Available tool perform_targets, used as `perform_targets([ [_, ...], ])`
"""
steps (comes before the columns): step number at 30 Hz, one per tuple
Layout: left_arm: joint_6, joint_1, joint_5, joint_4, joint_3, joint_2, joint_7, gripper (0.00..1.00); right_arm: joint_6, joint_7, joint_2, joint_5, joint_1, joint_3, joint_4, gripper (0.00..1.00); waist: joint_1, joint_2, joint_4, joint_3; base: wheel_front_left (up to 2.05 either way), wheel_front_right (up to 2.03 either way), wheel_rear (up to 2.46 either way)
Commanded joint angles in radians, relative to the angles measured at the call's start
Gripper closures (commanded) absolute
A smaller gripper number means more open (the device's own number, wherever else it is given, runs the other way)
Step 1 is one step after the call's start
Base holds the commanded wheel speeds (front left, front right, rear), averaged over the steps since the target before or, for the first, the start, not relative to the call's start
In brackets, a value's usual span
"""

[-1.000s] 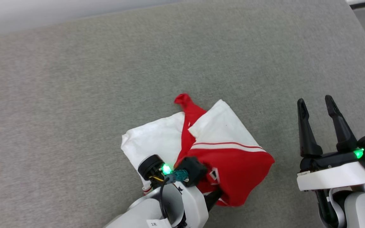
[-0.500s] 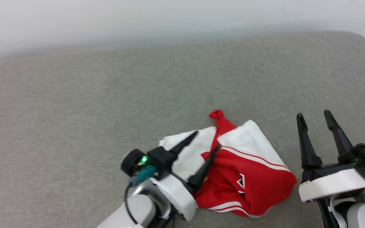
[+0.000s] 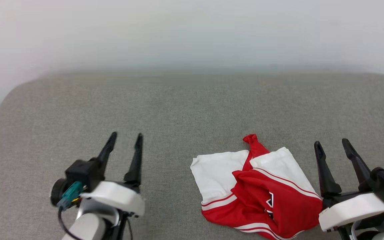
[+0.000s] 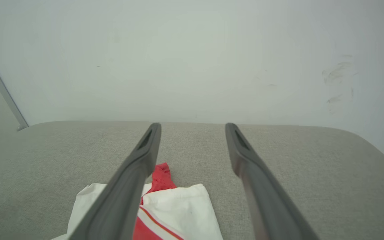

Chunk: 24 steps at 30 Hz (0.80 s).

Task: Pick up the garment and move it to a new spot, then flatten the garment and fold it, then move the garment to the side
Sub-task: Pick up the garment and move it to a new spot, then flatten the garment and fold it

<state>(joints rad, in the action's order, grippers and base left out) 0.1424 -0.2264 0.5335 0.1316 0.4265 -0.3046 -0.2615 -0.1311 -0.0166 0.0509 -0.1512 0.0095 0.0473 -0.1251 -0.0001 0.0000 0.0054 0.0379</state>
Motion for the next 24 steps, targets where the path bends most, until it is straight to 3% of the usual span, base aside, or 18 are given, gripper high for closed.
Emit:
perform_targets([
  [1, 0.008, 0.029, -0.017, -0.012, -0.026, -0.006, -0.004, 0.00, 0.001, 0.002, -0.001, -0.005, 0.020, 0.002, -0.005, 0.00, 0.0001, 0.0000, 0.006, -0.020, 0.00, 0.00, 0.00],
  [10, 0.019, 0.178, -0.067, -0.051, -0.144, -0.035, -0.004, 0.00, 0.001, 0.023, -0.001, -0.017, 0.062, 0.000, -0.012, 0.00, 0.0001, 0.0000, 0.000, -0.059, 0.00, 0.00, 0.00],
  [24, -0.005, 0.218, -0.088, -0.050, -0.153, -0.023, -0.004, 0.00, 0.001, 0.032, -0.001, -0.012, 0.054, -0.008, -0.026, 0.00, 0.0001, 0.0000, -0.006, -0.057, 0.00, 0.00, 0.00],
])
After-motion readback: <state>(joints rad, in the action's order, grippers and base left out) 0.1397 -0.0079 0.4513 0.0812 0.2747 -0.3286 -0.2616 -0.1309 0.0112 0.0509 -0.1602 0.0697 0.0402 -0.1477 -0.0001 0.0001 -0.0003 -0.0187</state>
